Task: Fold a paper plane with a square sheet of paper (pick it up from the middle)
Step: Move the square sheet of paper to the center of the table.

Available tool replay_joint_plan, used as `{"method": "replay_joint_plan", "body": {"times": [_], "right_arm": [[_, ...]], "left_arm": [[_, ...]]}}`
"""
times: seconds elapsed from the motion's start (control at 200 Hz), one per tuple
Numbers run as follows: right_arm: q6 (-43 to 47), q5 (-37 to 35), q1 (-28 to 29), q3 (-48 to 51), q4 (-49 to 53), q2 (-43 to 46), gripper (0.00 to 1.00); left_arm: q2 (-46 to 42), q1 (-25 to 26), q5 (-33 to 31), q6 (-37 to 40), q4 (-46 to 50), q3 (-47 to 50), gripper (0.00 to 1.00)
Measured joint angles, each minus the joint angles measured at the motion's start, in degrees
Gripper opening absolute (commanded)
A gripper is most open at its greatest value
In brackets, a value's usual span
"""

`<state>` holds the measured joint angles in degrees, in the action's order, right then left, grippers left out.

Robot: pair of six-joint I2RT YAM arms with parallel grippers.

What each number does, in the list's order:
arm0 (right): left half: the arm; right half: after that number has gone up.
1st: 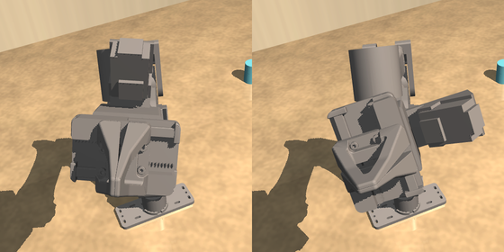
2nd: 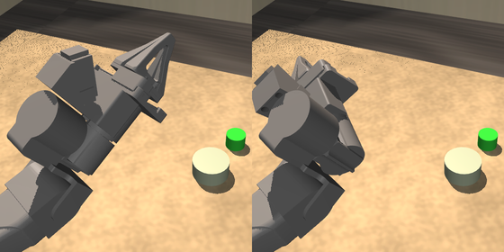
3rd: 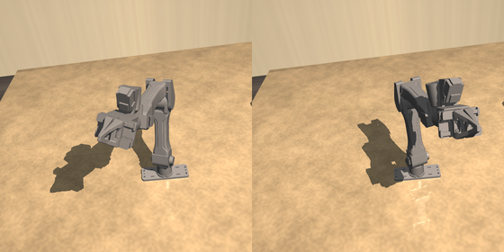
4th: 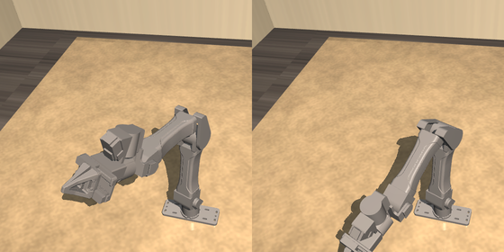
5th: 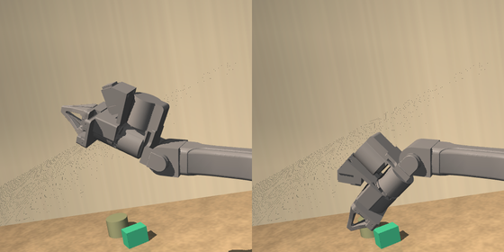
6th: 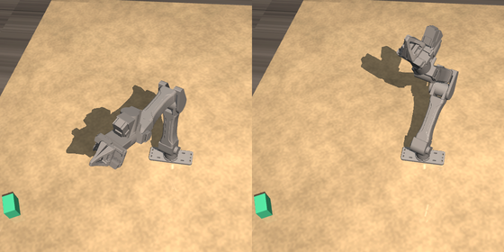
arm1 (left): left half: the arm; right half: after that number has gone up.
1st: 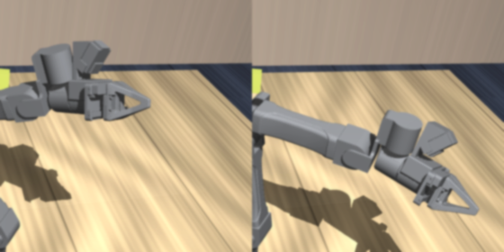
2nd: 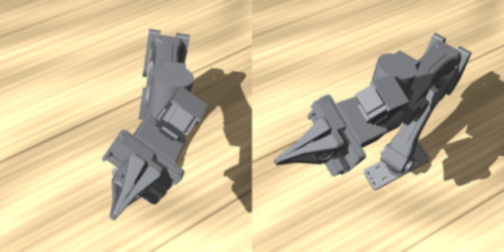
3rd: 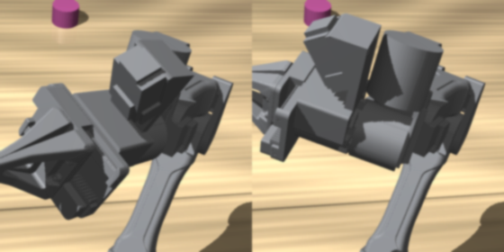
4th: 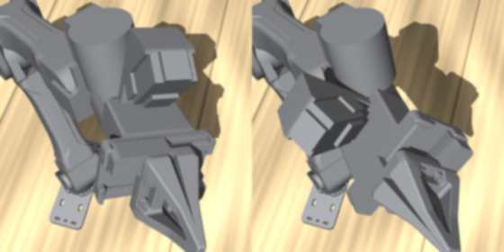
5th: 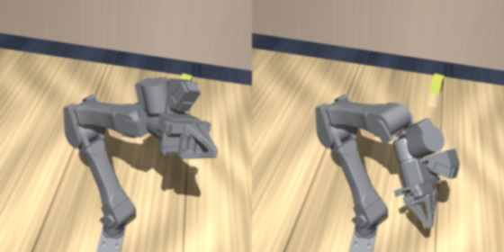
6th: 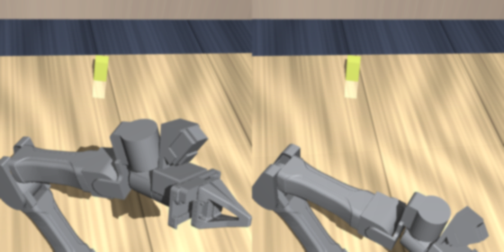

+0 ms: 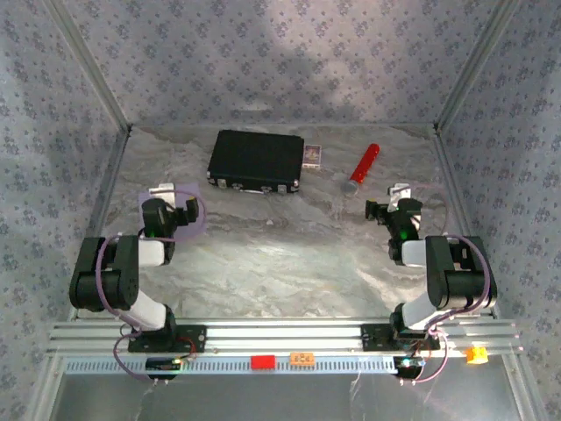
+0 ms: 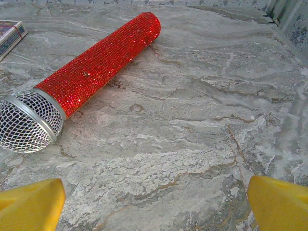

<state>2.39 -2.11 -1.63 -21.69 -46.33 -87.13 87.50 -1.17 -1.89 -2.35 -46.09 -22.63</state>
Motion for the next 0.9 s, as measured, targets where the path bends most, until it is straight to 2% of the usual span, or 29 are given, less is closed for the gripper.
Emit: {"method": "replay_joint_plan", "body": {"times": [0.899], "right_arm": [[-0.22, 0.68, -0.39, 0.00, 0.02, 0.00, 0.99]], "left_arm": [[0.00, 0.00, 0.20, 0.00, 0.00, 0.00, 1.00]]}}
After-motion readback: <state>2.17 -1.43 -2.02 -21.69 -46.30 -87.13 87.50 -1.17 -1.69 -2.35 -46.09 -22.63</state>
